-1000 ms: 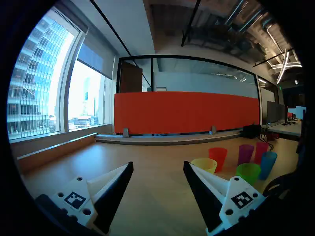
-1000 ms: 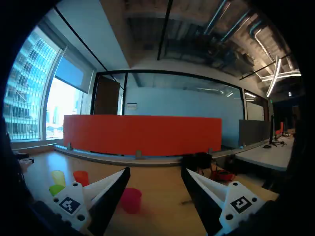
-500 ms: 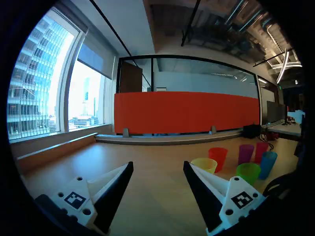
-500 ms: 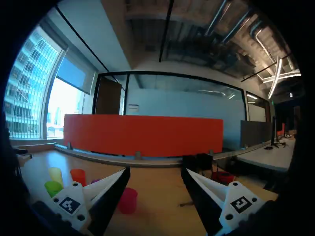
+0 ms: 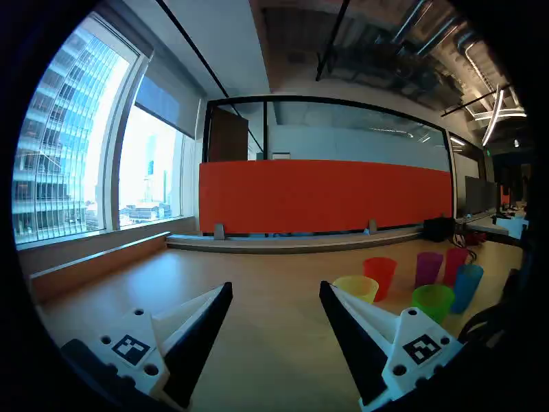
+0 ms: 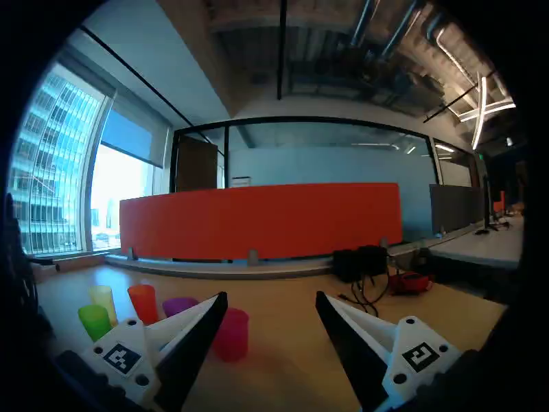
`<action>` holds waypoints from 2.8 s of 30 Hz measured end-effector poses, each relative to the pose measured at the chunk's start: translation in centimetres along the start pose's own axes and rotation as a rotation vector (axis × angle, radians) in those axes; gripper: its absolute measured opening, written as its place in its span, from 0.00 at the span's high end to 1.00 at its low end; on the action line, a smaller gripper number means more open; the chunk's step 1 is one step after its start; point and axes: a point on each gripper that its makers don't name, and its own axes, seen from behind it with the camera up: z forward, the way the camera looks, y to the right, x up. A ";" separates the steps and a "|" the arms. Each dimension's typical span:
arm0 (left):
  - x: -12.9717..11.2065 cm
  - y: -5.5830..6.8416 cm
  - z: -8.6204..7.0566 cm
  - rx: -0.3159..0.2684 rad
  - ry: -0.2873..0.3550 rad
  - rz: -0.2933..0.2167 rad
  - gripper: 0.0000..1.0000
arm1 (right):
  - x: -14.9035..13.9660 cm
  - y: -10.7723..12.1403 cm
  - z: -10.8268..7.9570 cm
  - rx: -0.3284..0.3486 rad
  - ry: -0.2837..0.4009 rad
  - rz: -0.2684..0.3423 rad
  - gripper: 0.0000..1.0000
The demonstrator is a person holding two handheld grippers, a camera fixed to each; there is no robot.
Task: Pour water
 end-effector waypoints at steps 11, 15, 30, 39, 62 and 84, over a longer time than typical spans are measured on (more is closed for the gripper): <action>0.0 0.0 0.0 0.000 0.000 0.000 0.06 | -2.0 0.7 0.2 -0.022 -0.040 -0.032 0.01; 0.0 0.0 -0.1 0.000 0.000 0.000 0.06 | -2.4 0.7 0.3 -0.029 -0.052 -0.044 0.01; 0.0 -0.1 -0.1 0.000 0.000 0.000 0.06 | -2.2 0.3 0.1 -0.026 -0.056 -0.048 0.01; -0.1 0.0 -0.1 0.000 0.000 0.000 0.06 | -2.3 0.3 0.2 -0.028 -0.057 -0.047 0.01; 0.0 0.0 0.0 0.000 0.000 0.000 0.06 | -2.3 0.2 0.1 -0.027 -0.059 -0.047 0.01; 0.1 0.0 0.0 0.000 0.000 -0.001 0.06 | -2.4 0.3 0.1 -0.027 -0.059 -0.046 0.01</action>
